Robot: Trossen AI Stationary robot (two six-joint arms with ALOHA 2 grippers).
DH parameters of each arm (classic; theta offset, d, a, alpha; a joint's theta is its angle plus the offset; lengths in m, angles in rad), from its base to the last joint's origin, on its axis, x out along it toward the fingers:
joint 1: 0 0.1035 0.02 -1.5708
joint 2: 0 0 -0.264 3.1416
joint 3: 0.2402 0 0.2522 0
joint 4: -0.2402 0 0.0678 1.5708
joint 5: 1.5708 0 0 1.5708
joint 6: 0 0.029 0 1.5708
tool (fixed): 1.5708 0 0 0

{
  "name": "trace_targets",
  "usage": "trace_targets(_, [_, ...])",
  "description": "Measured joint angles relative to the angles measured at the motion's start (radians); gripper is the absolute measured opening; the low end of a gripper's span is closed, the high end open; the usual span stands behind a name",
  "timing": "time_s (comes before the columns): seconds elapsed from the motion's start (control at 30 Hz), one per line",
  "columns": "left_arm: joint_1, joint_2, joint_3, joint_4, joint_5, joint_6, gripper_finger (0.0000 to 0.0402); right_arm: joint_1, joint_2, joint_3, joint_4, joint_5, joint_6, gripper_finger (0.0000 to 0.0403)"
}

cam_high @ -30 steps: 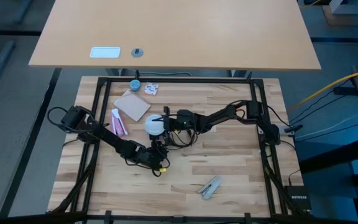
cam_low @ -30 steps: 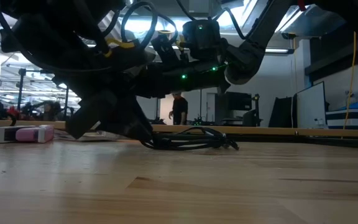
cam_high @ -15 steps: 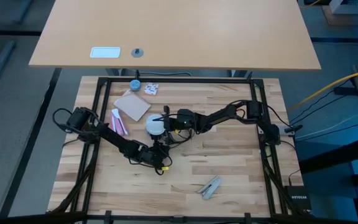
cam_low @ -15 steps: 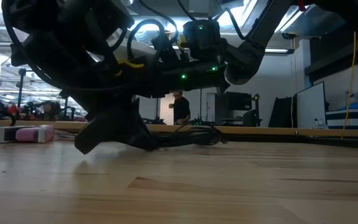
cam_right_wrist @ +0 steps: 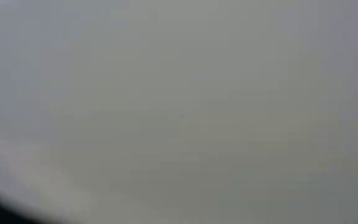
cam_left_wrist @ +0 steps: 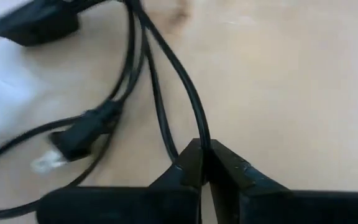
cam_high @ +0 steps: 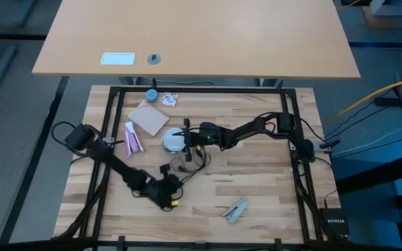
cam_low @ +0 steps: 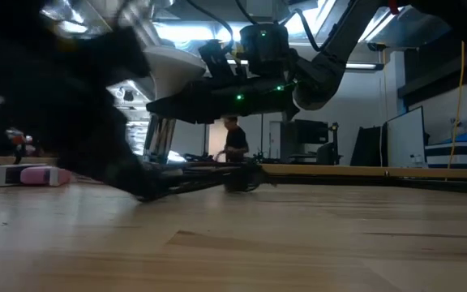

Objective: Screw lightbulb
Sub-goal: Remove the lightbulb from the lamp

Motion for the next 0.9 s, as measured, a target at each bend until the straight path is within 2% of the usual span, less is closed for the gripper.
trace_targets(0.23, [-0.13,-0.052,0.0,-0.05,0.005,-0.339,0.0004,0.0,0.0,0.0,-0.007,0.0,0.0,0.0166])
trace_targets(0.53, [-0.268,-0.138,0.0,-0.295,-0.003,-0.9,0.0004,0.0,0.0,0.0,-0.06,-0.007,0.026,0.0166])
trace_targets(0.7, [-0.336,-0.182,0.0,-0.474,-0.013,-1.202,0.0003,0.0,0.0,0.0,-0.059,-0.079,0.058,0.0166])
trace_targets(0.9, [-0.401,-0.226,0.0,-0.668,-0.062,-1.463,0.0002,0.0,0.0,0.0,-0.084,-0.192,0.061,0.0166])
